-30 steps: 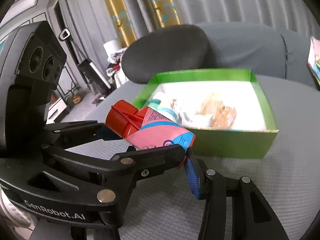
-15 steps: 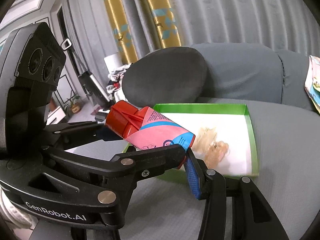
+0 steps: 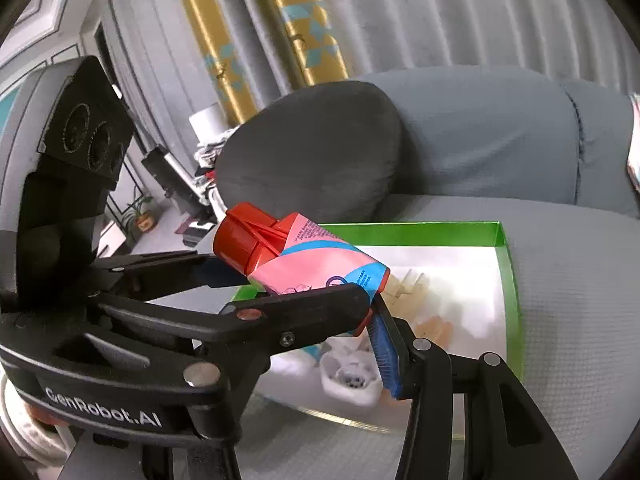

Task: Organize rigid objects
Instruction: 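Lower the pink bottle into the box and open the right gripper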

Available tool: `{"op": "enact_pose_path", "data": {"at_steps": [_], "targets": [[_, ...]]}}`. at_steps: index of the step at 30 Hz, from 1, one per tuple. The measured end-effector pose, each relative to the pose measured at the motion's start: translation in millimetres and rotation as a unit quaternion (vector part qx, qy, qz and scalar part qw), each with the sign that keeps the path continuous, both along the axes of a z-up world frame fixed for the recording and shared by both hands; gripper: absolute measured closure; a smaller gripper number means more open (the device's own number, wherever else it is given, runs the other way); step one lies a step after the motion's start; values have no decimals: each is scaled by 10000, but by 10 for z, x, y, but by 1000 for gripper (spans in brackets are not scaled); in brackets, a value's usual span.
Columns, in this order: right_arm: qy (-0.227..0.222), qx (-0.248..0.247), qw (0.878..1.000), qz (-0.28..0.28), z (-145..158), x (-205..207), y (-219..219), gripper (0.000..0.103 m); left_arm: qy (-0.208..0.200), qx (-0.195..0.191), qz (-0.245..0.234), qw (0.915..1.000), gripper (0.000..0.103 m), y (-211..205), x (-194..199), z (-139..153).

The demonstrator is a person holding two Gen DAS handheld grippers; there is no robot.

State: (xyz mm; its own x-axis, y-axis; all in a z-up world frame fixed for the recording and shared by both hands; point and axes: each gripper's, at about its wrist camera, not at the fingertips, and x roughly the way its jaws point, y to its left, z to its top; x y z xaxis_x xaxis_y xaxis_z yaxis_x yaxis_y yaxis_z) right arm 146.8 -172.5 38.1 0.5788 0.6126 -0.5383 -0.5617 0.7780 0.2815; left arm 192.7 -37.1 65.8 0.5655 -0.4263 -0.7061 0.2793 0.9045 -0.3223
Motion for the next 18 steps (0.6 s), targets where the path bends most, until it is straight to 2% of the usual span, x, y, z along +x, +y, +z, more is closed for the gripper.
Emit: {"op": "enact_pose_path", "data": {"at_steps": [10,18], "targets": [[551,-286,9980,-119,-366,354,44,53,576,-101,140,9982,35,0,308,-418],[690,-581,9955,-308,-475,376,90,50,821,-102,351,9960,31,64,339,-541]]}}
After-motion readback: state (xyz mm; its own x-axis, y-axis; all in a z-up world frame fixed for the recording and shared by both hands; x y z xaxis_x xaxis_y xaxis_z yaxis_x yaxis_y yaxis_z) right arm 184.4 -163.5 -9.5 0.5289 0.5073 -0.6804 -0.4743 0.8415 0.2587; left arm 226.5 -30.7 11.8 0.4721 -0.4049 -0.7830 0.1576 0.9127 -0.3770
